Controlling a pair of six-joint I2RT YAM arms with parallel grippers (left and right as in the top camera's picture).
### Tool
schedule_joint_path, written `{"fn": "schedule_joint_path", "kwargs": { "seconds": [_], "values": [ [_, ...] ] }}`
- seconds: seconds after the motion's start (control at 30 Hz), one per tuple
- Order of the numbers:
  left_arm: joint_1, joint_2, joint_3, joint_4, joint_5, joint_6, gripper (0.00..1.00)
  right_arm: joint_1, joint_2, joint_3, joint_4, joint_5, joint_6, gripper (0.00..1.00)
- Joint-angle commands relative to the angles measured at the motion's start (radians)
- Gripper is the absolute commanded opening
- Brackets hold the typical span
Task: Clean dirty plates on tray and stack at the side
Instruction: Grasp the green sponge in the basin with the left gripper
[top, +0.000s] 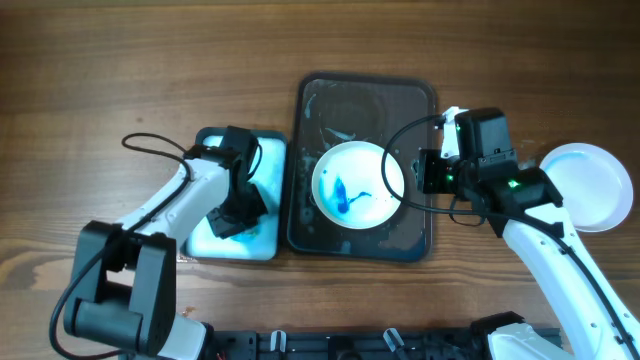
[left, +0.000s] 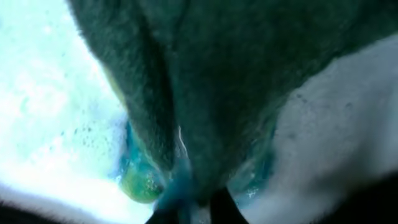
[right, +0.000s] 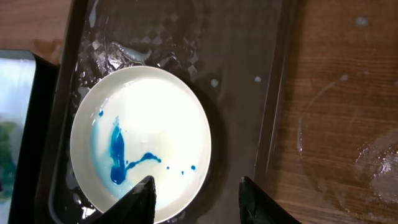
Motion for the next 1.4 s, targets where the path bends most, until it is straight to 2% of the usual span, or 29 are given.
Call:
{"fn": "schedule_joint_path", "kwargs": {
  "seconds": [0.0, 0.03, 0.07, 0.1, 0.13, 0.17, 0.23, 0.27, 0.3, 0.33, 0.37, 0.4, 0.43, 0.5, 0.63, 0.7, 0.73, 0.8, 0.87, 0.9, 0.97, 1.07, 1.1, 1.17, 1.2, 1.27, 1.33, 1.37],
  "values": [
    [0.006, -0.002, 0.04, -0.006, 0.039, 0.01, 0.04, 0.003, 0.01, 0.006, -0.004, 0.01, 0.008, 0.44],
    [0.013, -0.022, 0.081, -0.049, 0.051, 0.014, 0.04, 0.003, 0.01, 0.006, -0.005, 0.01, 0.008, 0.44],
    [0.021, -0.051, 0.133, -0.108, 0.05, 0.027, 0.13, 0.003, 0.01, 0.006, -0.007, 0.01, 0.008, 0.43],
    [0.033, -0.083, 0.179, -0.158, 0.045, 0.068, 0.43, 0.003, 0.01, 0.006, -0.011, 0.01, 0.009, 0.44],
    [0.04, -0.103, 0.194, -0.172, 0.032, 0.103, 0.64, 0.003, 0.01, 0.006, -0.016, 0.01, 0.008, 0.44],
    [0.045, -0.119, 0.193, -0.172, 0.0, 0.128, 0.81, 0.003, 0.01, 0.006, -0.019, 0.01, 0.009, 0.44],
    [0.046, -0.111, 0.18, -0.154, -0.163, 0.134, 0.81, 0.003, 0.01, 0.006, -0.024, 0.01, 0.009, 0.44],
    [0.046, -0.103, 0.152, -0.088, -0.19, 0.135, 0.81, 0.003, 0.01, 0.006, -0.024, 0.01, 0.009, 0.44],
    [0.046, -0.096, 0.13, -0.037, -0.19, 0.135, 0.79, 0.003, 0.01, 0.006, -0.024, 0.01, 0.009, 0.44],
    [0.046, -0.076, 0.09, 0.058, -0.19, 0.135, 0.68, 0.003, 0.01, 0.006, -0.024, 0.01, 0.009, 0.43],
    [0.046, -0.052, 0.048, 0.147, -0.19, 0.135, 0.48, 0.003, 0.01, 0.006, -0.027, 0.01, 0.01, 0.44],
    [0.046, -0.027, 0.014, 0.212, -0.19, 0.135, 0.4, 0.003, 0.01, 0.006, -0.035, 0.01, 0.009, 0.44],
    [0.046, -0.007, -0.003, 0.244, -0.189, 0.135, 0.3, 0.003, 0.01, 0.006, -0.042, 0.01, 0.01, 0.44],
    [0.047, 0.018, -0.004, 0.253, -0.189, 0.135, 0.04, 0.003, 0.01, 0.006, -0.046, 0.01, 0.009, 0.44],
    [0.061, -0.025, 0.132, 0.087, -0.162, 0.142, 0.05, 0.003, 0.01, 0.006, -0.046, 0.011, 0.008, 0.44],
    [0.061, -0.061, 0.259, -0.037, -0.162, 0.142, 0.58, 0.003, 0.01, 0.006, -0.041, 0.027, 0.001, 0.44],
    [0.061, -0.074, 0.302, -0.083, -0.162, 0.142, 0.69, 0.003, 0.01, 0.006, -0.041, 0.054, 0.002, 0.44],
    [0.061, -0.091, 0.329, -0.142, -0.162, 0.142, 0.74, 0.003, 0.01, 0.006, -0.041, 0.124, 0.0, 0.52],
    [0.06, -0.086, 0.319, -0.203, -0.162, 0.141, 0.68, 0.003, 0.016, 0.006, -0.043, 0.19, -0.003, 0.62],
    [0.06, -0.081, 0.275, -0.209, -0.162, 0.134, 0.63, 0.003, 0.035, 0.006, -0.043, 0.2, -0.002, 0.62],
    [0.06, -0.077, 0.156, -0.126, -0.163, 0.108, 0.53, 0.003, 0.089, 0.005, -0.042, 0.143, -0.004, 0.62],
    [0.06, -0.077, -0.039, 0.086, -0.076, 0.1, 0.48, 0.003, 0.204, 0.005, -0.019, 0.049, -0.035, 0.61],
    [0.06, -0.077, -0.067, 0.116, -0.058, 0.1, 0.43, 0.003, 0.234, 0.005, -0.009, 0.05, -0.035, 0.61],
    [0.06, -0.077, -0.103, 0.151, -0.035, 0.1, 0.21, -0.005, 0.289, 0.005, 0.023, 0.045, -0.035, 0.59],
    [0.06, -0.079, -0.1, 0.151, -0.035, 0.101, 0.04, -0.014, 0.307, 0.005, 0.039, 0.042, -0.035, 0.58],
    [0.061, -0.082, -0.066, 0.124, -0.035, 0.106, 0.04, -0.05, 0.32, 0.005, 0.056, -0.009, -0.039, 0.54],
    [0.061, -0.089, 0.028, 0.038, -0.04, 0.14, 0.04, -0.083, 0.32, 0.005, 0.074, -0.144, -0.146, 0.52],
    [0.061, -0.095, 0.157, -0.062, -0.051, 0.177, 0.04, -0.089, 0.321, 0.001, 0.078, -0.219, -0.194, 0.47]
  ]
}}
